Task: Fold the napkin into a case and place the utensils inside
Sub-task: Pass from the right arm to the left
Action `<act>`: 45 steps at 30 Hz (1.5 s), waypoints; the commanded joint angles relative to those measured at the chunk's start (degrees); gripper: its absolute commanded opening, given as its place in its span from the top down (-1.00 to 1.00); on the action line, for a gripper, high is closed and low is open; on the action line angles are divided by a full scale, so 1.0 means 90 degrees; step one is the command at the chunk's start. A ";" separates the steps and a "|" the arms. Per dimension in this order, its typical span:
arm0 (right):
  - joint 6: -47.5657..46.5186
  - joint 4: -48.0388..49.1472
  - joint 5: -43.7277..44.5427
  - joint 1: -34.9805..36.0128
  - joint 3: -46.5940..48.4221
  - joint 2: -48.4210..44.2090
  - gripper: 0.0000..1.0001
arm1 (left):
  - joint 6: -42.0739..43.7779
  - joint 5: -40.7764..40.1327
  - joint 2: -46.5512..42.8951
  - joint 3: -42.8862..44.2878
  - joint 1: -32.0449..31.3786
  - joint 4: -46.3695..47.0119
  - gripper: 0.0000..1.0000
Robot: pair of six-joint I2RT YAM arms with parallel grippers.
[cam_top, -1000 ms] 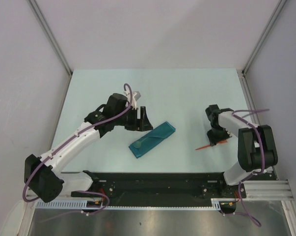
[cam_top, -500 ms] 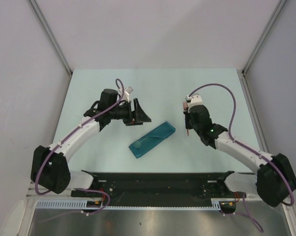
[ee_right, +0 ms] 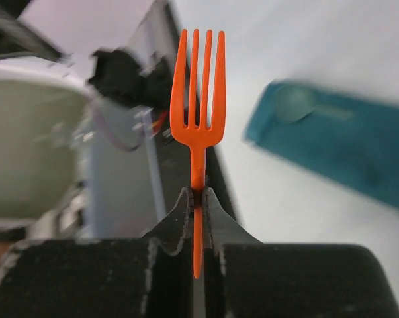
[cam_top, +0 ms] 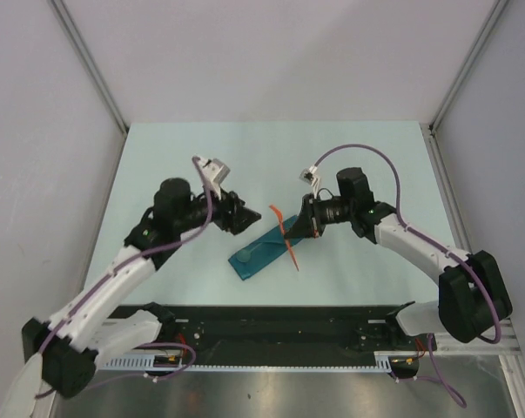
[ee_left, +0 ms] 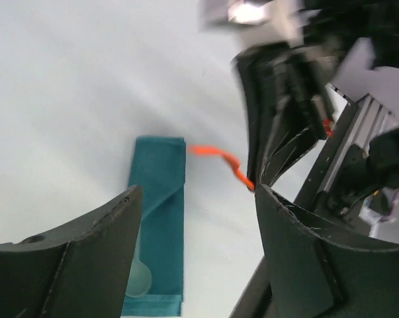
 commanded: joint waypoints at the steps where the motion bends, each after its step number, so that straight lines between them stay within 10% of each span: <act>1: 0.1388 0.0088 -0.2093 0.0306 -0.0255 -0.0036 1.00 | 0.1967 -0.0816 -0.1197 -0.0775 -0.0528 0.1219 -0.48; 11: 0.1700 -0.0237 -0.2836 0.0374 -0.0254 -0.0339 1.00 | 0.4895 0.0551 -0.1686 -0.0903 -0.1211 0.0452 -0.48; 28: 0.1310 -0.0949 -0.2904 0.0921 0.0107 -0.0095 1.00 | 0.6442 0.1146 -0.0748 0.0250 -0.2355 -0.1464 -0.16; 36: 0.1211 -0.1165 -0.2652 0.0999 0.0340 -0.0192 0.96 | 0.6306 0.1108 -0.0914 0.0221 -0.2384 -0.1649 1.00; 39: 0.0881 -0.2019 -0.1355 0.0474 0.0623 -0.0260 0.27 | 0.5595 0.1010 -0.0905 0.0279 -0.2384 -0.1766 1.00; 45: 0.1299 -0.2103 0.1009 -0.2055 0.0341 -0.0807 -0.04 | 0.2940 -0.0198 -0.1090 0.0006 -0.2365 -0.1786 1.00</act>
